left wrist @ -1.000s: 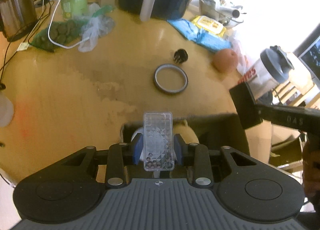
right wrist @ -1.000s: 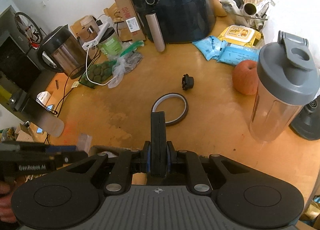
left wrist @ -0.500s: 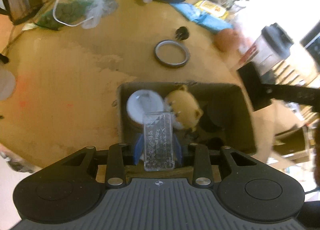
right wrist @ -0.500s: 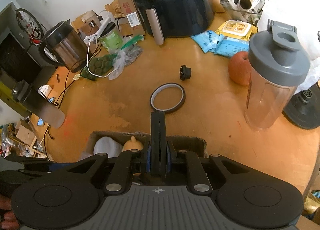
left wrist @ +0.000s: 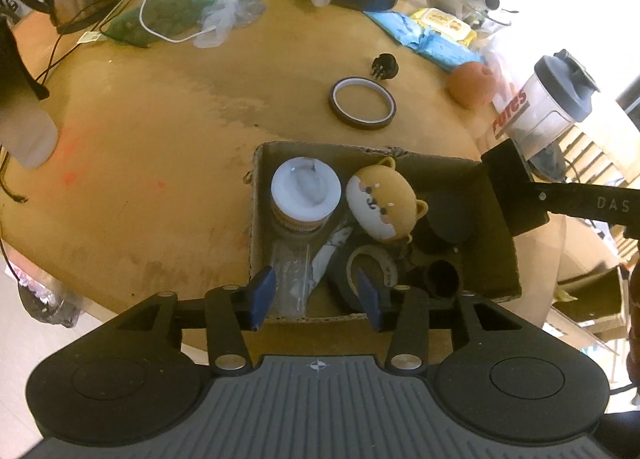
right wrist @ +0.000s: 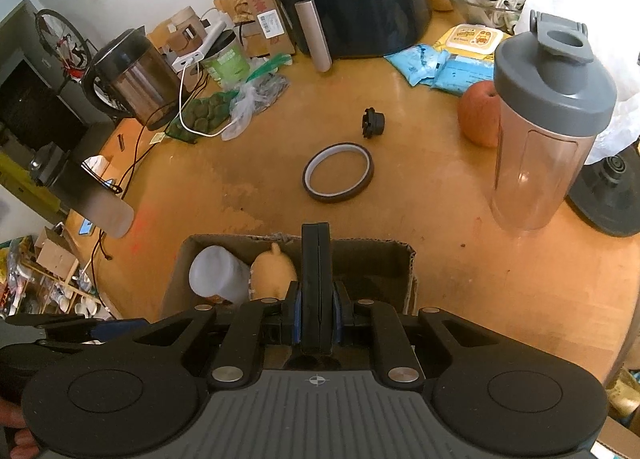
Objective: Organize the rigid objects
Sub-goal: 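Lower the clear case and black block into the box and open both grippers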
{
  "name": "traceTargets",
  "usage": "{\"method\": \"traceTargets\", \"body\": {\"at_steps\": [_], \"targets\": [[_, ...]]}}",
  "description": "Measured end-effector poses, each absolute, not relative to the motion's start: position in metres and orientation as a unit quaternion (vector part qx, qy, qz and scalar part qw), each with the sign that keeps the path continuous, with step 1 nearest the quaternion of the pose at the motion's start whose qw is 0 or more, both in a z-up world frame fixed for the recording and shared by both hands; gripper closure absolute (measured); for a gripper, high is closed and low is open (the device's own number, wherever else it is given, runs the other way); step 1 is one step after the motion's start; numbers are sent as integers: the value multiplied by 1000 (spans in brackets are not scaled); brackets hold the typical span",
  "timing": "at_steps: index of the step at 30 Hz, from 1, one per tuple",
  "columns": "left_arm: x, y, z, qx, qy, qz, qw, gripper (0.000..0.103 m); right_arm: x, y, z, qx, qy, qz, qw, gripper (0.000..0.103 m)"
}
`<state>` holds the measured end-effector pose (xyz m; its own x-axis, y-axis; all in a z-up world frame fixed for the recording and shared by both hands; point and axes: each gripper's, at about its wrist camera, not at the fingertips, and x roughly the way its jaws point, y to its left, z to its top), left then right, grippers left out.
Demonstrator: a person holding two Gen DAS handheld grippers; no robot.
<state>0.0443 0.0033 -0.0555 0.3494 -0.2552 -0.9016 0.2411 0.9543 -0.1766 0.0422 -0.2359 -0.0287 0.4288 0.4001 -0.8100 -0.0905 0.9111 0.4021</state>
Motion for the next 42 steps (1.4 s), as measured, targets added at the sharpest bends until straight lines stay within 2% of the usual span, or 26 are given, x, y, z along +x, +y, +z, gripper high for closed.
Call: {"method": "traceTargets", "body": {"at_steps": [20, 22, 23, 24, 26, 28, 31, 42], "targets": [[36, 32, -53, -47, 547, -108, 829, 58, 59, -211, -18, 133, 492, 178, 842, 84], [37, 33, -53, -49, 547, -105, 829, 58, 61, -208, -20, 127, 499, 170, 840, 73], [37, 34, -52, -51, 547, -105, 829, 58, 63, -207, -21, 125, 503, 167, 839, 55], [37, 35, -52, -51, 546, -104, 830, 58, 63, -208, -22, 128, 502, 162, 840, 44], [37, 36, -52, -53, 546, -104, 830, 58, 62, -211, -20, 133, 497, 150, 845, 32], [38, 35, -53, -53, 547, -104, 829, 58, 62, -217, -19, 137, 491, 132, 850, 13], [39, 34, -53, -51, 547, -108, 829, 58, 62, -226, -19, 151, 485, 111, 854, 7], [46, 23, -54, -39, 549, -130, 824, 58, 61, -239, -27, 164, 505, 77, 844, 4]]}}
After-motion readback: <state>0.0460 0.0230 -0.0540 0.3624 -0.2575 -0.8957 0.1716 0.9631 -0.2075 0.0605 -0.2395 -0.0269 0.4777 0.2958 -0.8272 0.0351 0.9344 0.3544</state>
